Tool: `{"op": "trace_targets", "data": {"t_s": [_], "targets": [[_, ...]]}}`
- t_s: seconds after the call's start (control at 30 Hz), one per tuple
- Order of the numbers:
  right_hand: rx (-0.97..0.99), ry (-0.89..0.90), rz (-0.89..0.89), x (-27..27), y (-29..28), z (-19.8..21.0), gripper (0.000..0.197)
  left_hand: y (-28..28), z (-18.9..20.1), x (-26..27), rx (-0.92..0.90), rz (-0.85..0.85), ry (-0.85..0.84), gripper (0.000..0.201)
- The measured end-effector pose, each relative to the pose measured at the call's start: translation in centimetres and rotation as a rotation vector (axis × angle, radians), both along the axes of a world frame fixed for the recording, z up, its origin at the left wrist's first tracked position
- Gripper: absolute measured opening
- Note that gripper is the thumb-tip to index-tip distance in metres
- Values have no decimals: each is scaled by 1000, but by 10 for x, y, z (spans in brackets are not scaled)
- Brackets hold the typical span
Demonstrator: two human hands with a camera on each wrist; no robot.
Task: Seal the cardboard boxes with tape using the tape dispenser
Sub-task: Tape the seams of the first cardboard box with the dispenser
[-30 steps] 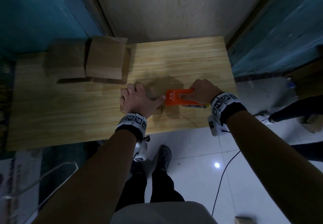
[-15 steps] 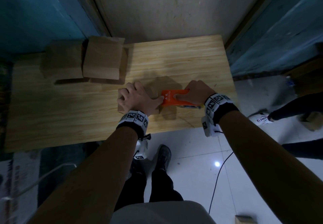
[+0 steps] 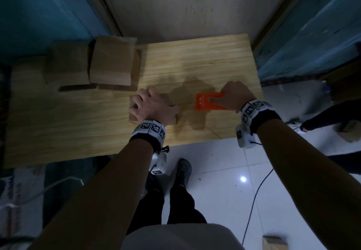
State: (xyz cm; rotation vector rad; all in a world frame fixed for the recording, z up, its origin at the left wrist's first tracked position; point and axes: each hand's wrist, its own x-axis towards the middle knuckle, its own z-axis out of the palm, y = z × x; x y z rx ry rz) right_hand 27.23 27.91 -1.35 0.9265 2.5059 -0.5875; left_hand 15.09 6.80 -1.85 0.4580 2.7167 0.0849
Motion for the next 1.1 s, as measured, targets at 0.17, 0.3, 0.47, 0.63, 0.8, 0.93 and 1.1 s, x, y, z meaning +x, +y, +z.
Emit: {"op": "trace_targets", "data": {"t_s": [0.17, 0.3, 0.47, 0.63, 0.8, 0.93, 1.1], "targets": [[43, 133, -21, -1, -6, -9, 53, -1, -1, -3, 6, -1, 7, 89], [75, 202, -18, 5, -20, -18, 50, 0, -1, -3, -3, -2, 7, 91], [59, 323, 5, 13, -37, -25, 44, 2, 1, 1, -3, -3, 12, 89], [150, 174, 100, 16, -46, -43, 47, 11, 11, 3, -23, -31, -47, 80], [175, 84, 103, 17, -56, -46, 46, 9, 12, 2, -42, -47, -68, 78], [190, 331, -33, 11, -66, -24, 54, 8, 9, 0, -38, -49, -60, 74], [-251, 671, -28, -22, -114, -9, 30, 2, 12, -5, 6, -54, -92, 48]]}}
